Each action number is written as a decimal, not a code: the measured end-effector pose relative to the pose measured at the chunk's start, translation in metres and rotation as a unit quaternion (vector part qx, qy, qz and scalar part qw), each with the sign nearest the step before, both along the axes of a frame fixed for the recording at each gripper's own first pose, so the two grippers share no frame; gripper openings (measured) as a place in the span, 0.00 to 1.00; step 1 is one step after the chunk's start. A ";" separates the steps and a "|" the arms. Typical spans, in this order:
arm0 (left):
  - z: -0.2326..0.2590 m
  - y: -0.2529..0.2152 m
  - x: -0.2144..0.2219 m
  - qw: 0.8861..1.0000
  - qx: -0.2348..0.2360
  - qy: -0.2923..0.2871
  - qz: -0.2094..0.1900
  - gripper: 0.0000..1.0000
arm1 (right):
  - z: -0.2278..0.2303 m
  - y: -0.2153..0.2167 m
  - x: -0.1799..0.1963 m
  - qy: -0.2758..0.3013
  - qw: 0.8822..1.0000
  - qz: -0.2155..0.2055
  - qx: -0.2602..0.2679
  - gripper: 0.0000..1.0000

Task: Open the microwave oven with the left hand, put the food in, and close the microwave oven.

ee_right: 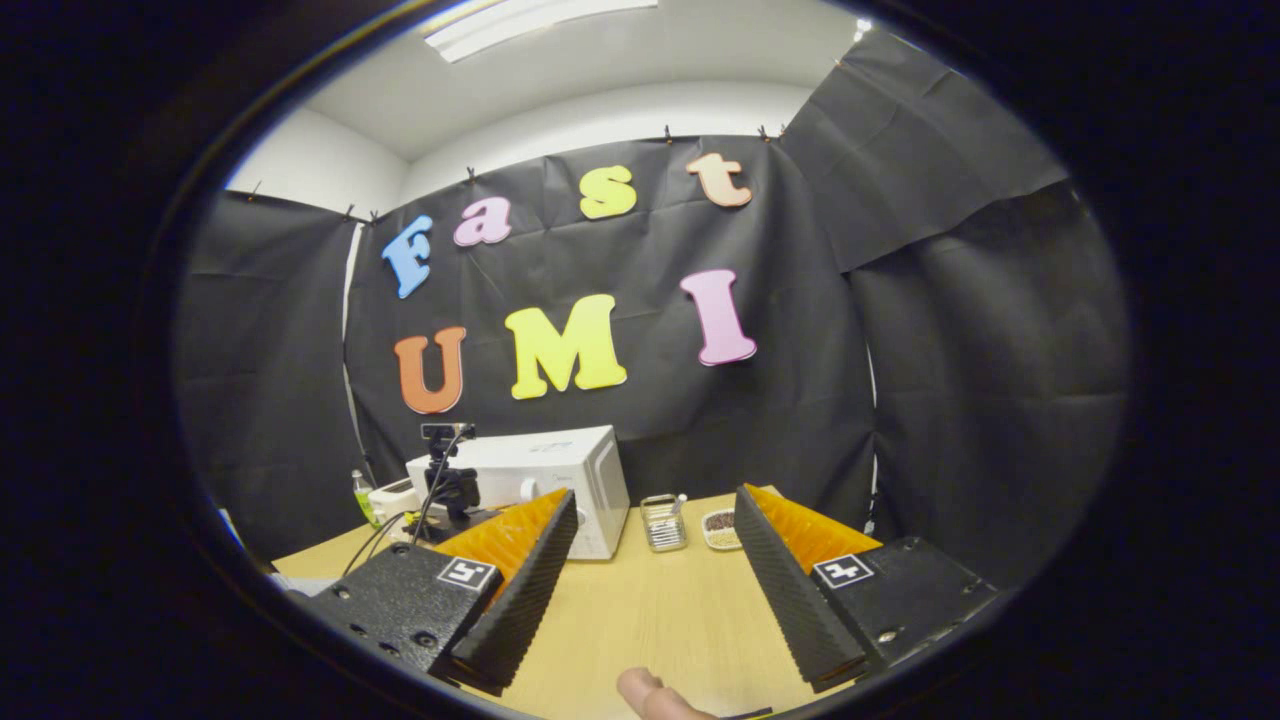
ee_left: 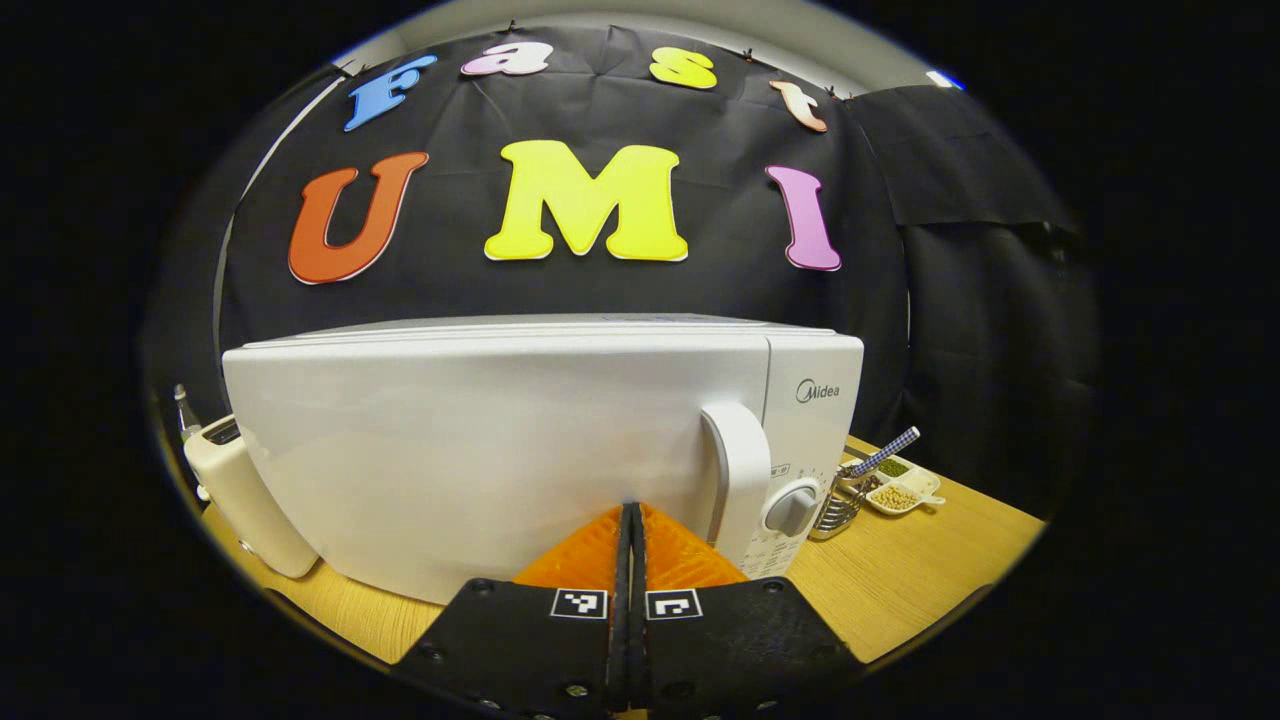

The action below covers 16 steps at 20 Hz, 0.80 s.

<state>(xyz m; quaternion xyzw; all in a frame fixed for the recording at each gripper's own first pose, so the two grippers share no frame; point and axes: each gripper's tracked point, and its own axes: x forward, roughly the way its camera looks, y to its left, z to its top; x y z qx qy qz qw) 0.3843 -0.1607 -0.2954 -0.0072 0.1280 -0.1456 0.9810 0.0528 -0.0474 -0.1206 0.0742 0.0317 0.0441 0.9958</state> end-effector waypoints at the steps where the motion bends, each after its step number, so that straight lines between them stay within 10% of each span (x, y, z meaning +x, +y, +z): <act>1: 0.000 -0.001 0.000 1.000 0.002 -0.001 0.002 0.00 | 0.001 0.001 -0.002 0.000 1.000 -0.002 0.000 1.00; 14: 0.042 0.035 -0.107 1.000 -0.009 0.001 0.016 0.00 | -0.019 0.015 -0.006 0.035 0.999 -0.008 -0.003 1.00; 15: 0.052 0.039 -0.121 1.000 -0.011 -0.006 0.017 0.04 | -0.018 0.017 -0.005 0.037 0.999 -0.008 -0.001 1.00; 16: 0.063 0.041 -0.135 1.000 -0.009 -0.008 0.014 0.35 | -0.016 0.019 -0.005 0.037 0.999 -0.008 -0.001 0.91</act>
